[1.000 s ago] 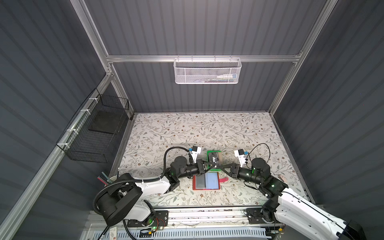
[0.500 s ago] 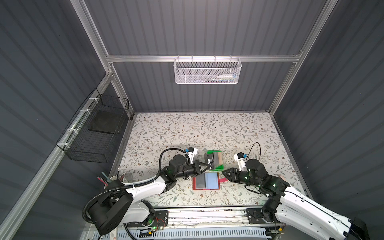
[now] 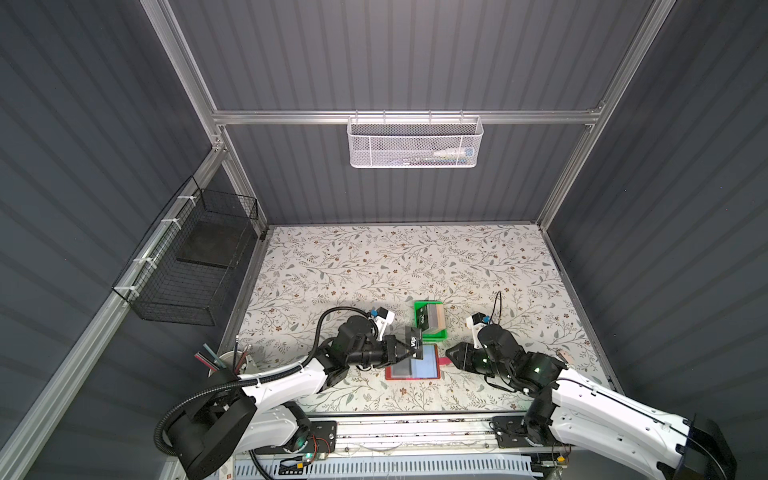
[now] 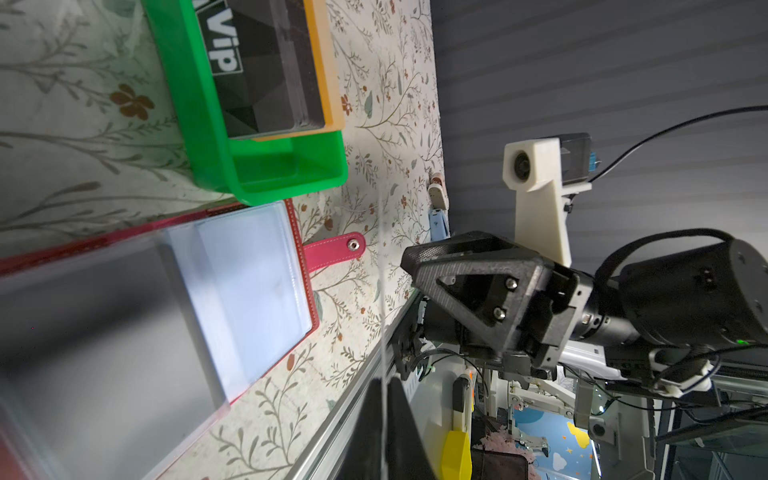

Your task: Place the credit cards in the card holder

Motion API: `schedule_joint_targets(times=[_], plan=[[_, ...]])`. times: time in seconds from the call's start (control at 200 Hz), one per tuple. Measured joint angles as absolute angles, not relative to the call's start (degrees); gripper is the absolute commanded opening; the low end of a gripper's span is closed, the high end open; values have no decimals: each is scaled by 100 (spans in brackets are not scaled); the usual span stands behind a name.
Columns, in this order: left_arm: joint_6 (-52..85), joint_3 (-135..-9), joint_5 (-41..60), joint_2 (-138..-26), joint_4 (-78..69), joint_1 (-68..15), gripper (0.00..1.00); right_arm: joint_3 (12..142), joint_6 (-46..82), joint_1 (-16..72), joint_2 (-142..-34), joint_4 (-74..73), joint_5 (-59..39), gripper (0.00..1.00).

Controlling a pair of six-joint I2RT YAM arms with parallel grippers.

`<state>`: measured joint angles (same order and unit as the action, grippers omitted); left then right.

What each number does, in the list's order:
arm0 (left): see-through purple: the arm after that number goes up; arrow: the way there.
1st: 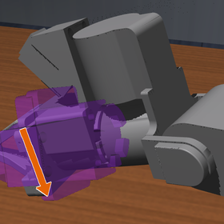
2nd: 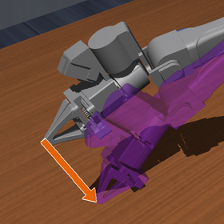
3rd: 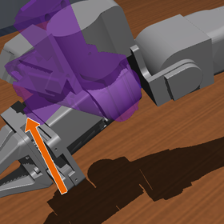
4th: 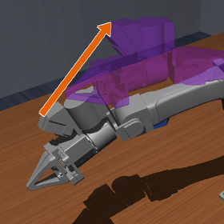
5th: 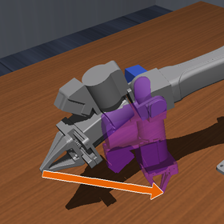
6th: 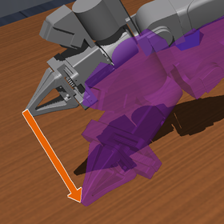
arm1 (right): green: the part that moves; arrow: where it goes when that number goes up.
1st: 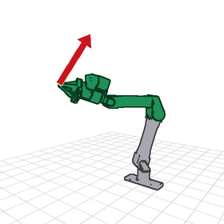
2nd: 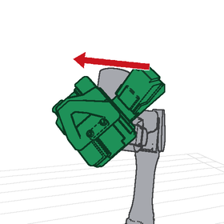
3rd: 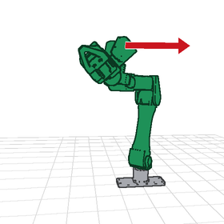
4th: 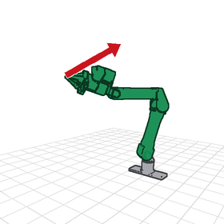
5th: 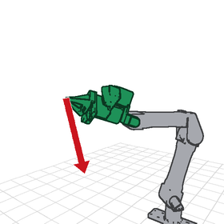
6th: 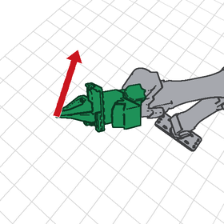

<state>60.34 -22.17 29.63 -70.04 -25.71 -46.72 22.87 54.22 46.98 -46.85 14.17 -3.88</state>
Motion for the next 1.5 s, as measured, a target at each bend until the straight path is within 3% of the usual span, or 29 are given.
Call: schedule_joint_targets(times=[0.56,1.121,1.496], plan=[[5846,-1900,2598,-7037,-2318,-4672,6,2106,5540,4971,-6053,491,-410,32],[6088,-1601,2552,-7564,-2965,-4672,5,2322,5618,5186,-7067,263,-364,14],[6250,-1470,2528,-7907,-3400,-4770,5,2421,5616,5284,-7210,357,-204,10]])
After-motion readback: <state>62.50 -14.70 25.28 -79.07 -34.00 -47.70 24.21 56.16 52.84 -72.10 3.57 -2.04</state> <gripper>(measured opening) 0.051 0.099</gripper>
